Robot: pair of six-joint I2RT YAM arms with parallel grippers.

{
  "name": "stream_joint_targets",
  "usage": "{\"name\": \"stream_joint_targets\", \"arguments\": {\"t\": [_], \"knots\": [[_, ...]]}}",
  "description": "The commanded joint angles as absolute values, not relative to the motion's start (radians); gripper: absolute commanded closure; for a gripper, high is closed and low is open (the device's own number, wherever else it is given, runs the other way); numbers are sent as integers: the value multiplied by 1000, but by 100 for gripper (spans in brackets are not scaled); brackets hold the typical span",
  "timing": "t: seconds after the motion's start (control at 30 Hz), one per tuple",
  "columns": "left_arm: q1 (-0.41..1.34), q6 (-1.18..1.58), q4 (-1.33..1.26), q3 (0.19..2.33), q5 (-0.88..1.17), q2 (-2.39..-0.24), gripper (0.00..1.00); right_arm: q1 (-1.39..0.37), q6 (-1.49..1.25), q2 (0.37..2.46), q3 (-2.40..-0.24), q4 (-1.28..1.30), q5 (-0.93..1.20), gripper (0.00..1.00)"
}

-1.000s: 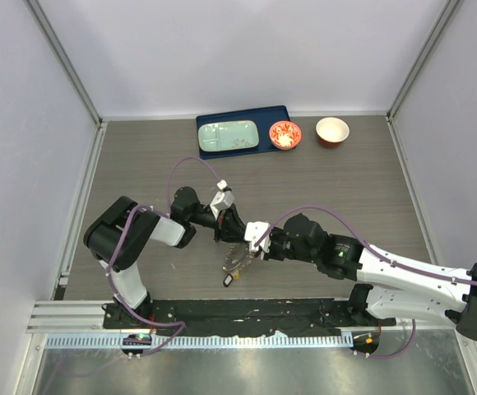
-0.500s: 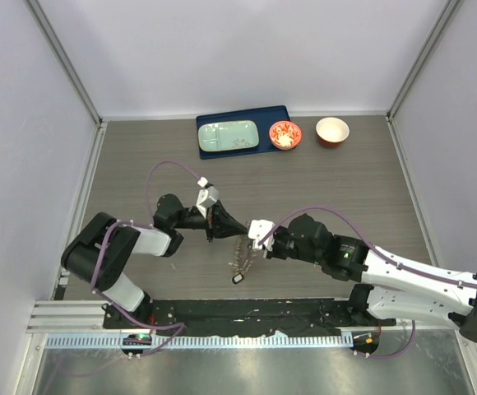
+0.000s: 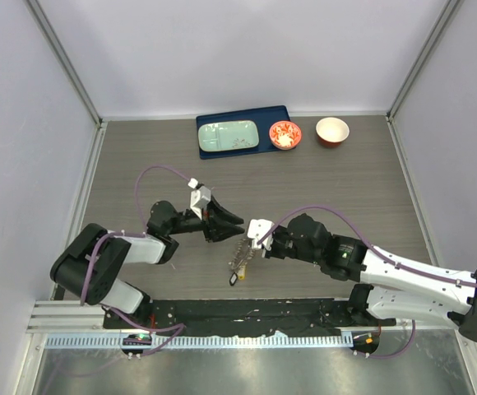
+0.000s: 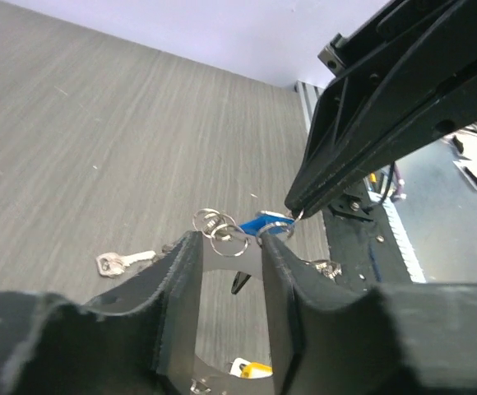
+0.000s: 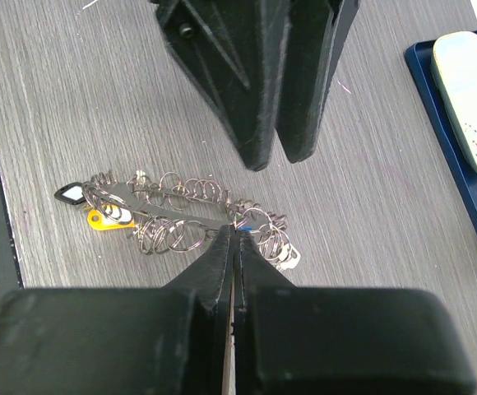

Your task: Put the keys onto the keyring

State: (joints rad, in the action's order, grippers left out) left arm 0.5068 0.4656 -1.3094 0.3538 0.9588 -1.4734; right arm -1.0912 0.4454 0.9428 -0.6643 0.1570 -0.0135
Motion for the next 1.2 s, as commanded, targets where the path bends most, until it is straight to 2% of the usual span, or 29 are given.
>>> {"name": "stream_joint_targets", "arguments": {"t": [0.0,0.17,0.37,0.57,0.63,0.73,0.83,0.87,0.93,1.17], "knots": [[511,397,-1546,377,1037,-1519,59,-1097,448,923,-675,94,-14,99],[537,365,-1546,451,1158,-1588,53,-1097,449,927,-678,94,-15,99],[566,327,-1545,497,1177,-1661,50,-1097,449,934,-687,95,23,99],[575,327,-1545,535,1226,-1693,52,-1097,449,934,-684,97,23,99],[578,333,-1546,537,1241,-1700,54,-1097,449,931,-684,97,20,99],[580,341,-1545,538,1252,-1709,63,-1097,449,927,-681,97,17,99],[580,350,-1545,541,1261,-1707,79,-1097,448,923,-681,100,14,99],[580,351,-1545,538,1262,-1704,89,-1097,448,920,-681,104,11,99],[580,359,-1545,535,1253,-1694,100,-1097,446,911,-683,109,5,99],[571,400,-1546,471,1111,-1606,100,-1101,414,870,-678,164,-38,99]]}}
